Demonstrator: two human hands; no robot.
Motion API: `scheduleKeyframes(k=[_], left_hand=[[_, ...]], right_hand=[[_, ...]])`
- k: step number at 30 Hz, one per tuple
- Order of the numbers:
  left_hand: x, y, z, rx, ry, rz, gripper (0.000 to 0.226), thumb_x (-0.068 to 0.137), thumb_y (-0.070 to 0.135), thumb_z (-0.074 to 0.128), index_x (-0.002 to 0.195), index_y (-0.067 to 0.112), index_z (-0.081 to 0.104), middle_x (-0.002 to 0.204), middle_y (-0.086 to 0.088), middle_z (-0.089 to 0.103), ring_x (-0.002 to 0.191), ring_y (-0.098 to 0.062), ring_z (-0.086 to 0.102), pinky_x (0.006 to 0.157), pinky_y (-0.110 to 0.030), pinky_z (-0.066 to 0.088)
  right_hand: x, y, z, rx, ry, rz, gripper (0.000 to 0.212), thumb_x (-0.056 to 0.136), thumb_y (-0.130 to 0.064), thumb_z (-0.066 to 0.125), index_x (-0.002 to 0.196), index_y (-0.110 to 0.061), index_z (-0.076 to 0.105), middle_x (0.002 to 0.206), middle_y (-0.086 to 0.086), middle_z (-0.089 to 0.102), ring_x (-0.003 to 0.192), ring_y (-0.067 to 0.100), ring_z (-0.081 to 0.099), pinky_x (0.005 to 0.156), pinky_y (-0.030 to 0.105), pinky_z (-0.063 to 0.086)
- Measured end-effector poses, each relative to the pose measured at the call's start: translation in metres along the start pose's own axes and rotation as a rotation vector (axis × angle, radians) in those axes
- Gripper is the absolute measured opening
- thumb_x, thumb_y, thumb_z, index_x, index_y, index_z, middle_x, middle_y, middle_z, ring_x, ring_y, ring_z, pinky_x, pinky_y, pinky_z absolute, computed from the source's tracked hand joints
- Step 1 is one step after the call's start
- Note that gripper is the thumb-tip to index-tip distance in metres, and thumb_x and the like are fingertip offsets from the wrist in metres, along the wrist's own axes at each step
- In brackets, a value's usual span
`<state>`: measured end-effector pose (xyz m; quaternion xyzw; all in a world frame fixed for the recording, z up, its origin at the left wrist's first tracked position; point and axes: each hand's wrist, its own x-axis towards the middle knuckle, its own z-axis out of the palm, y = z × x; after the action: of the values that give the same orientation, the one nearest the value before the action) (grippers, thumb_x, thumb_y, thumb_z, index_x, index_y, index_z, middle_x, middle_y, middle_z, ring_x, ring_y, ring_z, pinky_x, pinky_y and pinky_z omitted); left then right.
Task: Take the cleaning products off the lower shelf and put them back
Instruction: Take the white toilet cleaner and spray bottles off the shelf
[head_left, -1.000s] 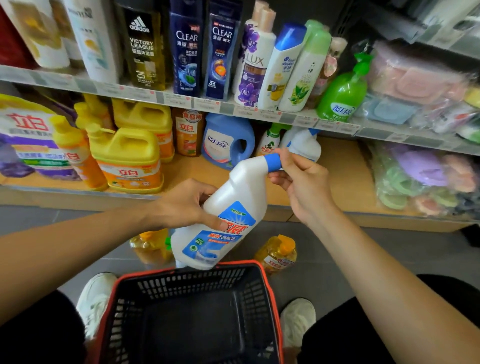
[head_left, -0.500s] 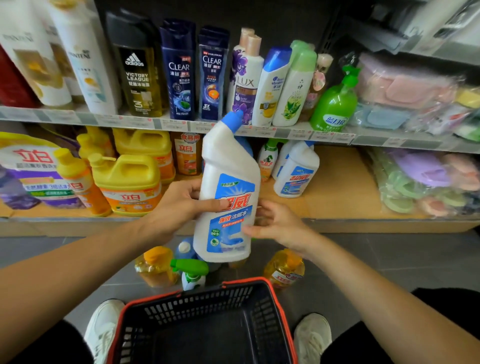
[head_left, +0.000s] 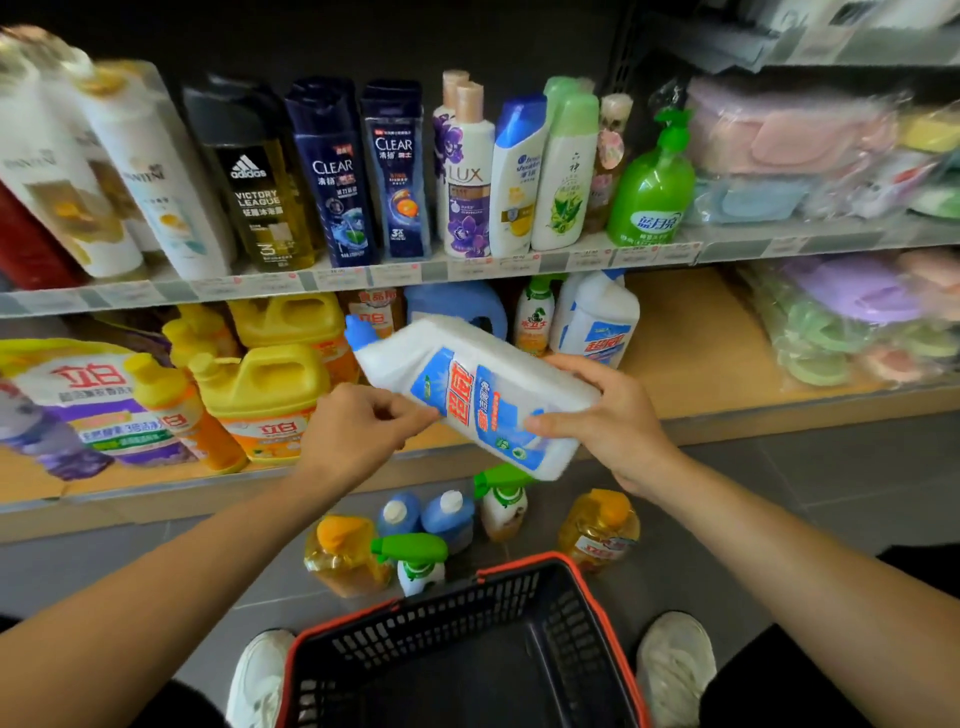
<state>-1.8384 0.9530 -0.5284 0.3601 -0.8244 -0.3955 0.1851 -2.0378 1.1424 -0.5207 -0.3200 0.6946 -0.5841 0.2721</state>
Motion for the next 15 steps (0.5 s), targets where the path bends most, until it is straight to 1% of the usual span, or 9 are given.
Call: scheduleKeyframes(k=[2, 4, 5, 6, 7, 8, 10, 13, 15], left_hand=[[-0.005, 0.004, 0.000, 0.160, 0.139, 0.189, 0.028, 0.081, 0.050, 0.080, 0.067, 0.026, 0.073, 0.062, 0.017, 0.068, 0.060, -0.002, 0.064, 0.057, -0.036, 0.055], [-0.007, 0.013, -0.004, 0.248, 0.217, 0.473, 0.025, 0.080, 0.054, 0.077, 0.088, 0.030, 0.074, 0.080, 0.022, 0.065, 0.072, 0.001, 0.061, 0.060, -0.028, 0.053], [-0.005, 0.017, -0.007, 0.290, 0.188, 0.596, 0.035, 0.080, 0.056, 0.075, 0.102, 0.029, 0.073, 0.095, 0.020, 0.065, 0.084, 0.000, 0.061, 0.067, -0.027, 0.052], [-0.002, 0.019, -0.009, 0.330, 0.111, 0.683, 0.049, 0.079, 0.058, 0.074, 0.115, 0.026, 0.070, 0.109, 0.014, 0.065, 0.098, -0.007, 0.061, 0.076, -0.029, 0.052], [-0.001, 0.022, -0.010, 0.362, 0.012, 0.713, 0.062, 0.078, 0.061, 0.076, 0.127, 0.025, 0.065, 0.123, 0.010, 0.064, 0.112, -0.012, 0.059, 0.087, -0.034, 0.051], [0.000, 0.023, -0.010, 0.375, -0.095, 0.690, 0.074, 0.075, 0.063, 0.078, 0.136, 0.026, 0.059, 0.134, 0.009, 0.060, 0.122, -0.015, 0.056, 0.095, -0.038, 0.050], [-0.003, 0.025, -0.006, 0.366, -0.285, 0.594, 0.092, 0.070, 0.066, 0.081, 0.147, 0.030, 0.047, 0.145, 0.010, 0.053, 0.132, -0.015, 0.051, 0.101, -0.042, 0.047], [-0.004, 0.021, 0.000, 0.336, -0.434, 0.511, 0.099, 0.068, 0.064, 0.083, 0.151, 0.036, 0.038, 0.142, 0.012, 0.057, 0.125, -0.016, 0.059, 0.093, -0.044, 0.053], [-0.004, 0.020, -0.002, 0.277, -0.413, 0.517, 0.094, 0.065, 0.065, 0.083, 0.146, 0.038, 0.043, 0.136, 0.016, 0.060, 0.118, -0.013, 0.062, 0.088, -0.044, 0.055]], right_hand=[[0.003, -0.006, -0.002, -0.037, 0.075, -0.008, 0.060, 0.055, -0.008, 0.094, 0.109, -0.024, 0.073, 0.099, -0.006, 0.072, 0.096, 0.011, 0.069, 0.082, 0.042, 0.061], [0.002, -0.012, -0.004, -0.108, 0.099, -0.035, 0.059, 0.055, -0.009, 0.095, 0.107, -0.024, 0.073, 0.100, -0.006, 0.071, 0.095, 0.013, 0.068, 0.081, 0.042, 0.061], [0.002, -0.014, -0.004, -0.138, 0.083, -0.047, 0.058, 0.055, -0.009, 0.095, 0.106, -0.025, 0.073, 0.100, -0.006, 0.070, 0.094, 0.013, 0.068, 0.080, 0.042, 0.061], [0.000, -0.016, -0.004, -0.162, 0.056, -0.054, 0.057, 0.056, -0.010, 0.095, 0.106, -0.025, 0.072, 0.101, -0.007, 0.070, 0.094, 0.012, 0.068, 0.079, 0.042, 0.061], [-0.002, -0.018, -0.003, -0.181, 0.025, -0.064, 0.056, 0.056, -0.010, 0.095, 0.105, -0.025, 0.072, 0.102, -0.008, 0.069, 0.094, 0.009, 0.067, 0.079, 0.041, 0.061], [-0.005, -0.020, -0.001, -0.196, -0.006, -0.079, 0.056, 0.056, -0.009, 0.095, 0.104, -0.025, 0.071, 0.103, -0.009, 0.069, 0.094, 0.007, 0.066, 0.081, 0.039, 0.060], [-0.009, -0.022, 0.005, -0.212, -0.066, -0.125, 0.056, 0.056, -0.009, 0.095, 0.104, -0.023, 0.070, 0.105, -0.007, 0.069, 0.097, 0.009, 0.066, 0.084, 0.039, 0.059], [-0.014, -0.027, 0.012, -0.205, -0.140, -0.186, 0.056, 0.057, -0.009, 0.095, 0.105, -0.017, 0.068, 0.105, 0.000, 0.069, 0.098, 0.017, 0.066, 0.081, 0.038, 0.059], [-0.015, -0.030, 0.013, -0.196, -0.170, -0.211, 0.057, 0.058, -0.011, 0.096, 0.107, -0.018, 0.067, 0.106, -0.004, 0.069, 0.099, 0.013, 0.066, 0.081, 0.034, 0.058]])
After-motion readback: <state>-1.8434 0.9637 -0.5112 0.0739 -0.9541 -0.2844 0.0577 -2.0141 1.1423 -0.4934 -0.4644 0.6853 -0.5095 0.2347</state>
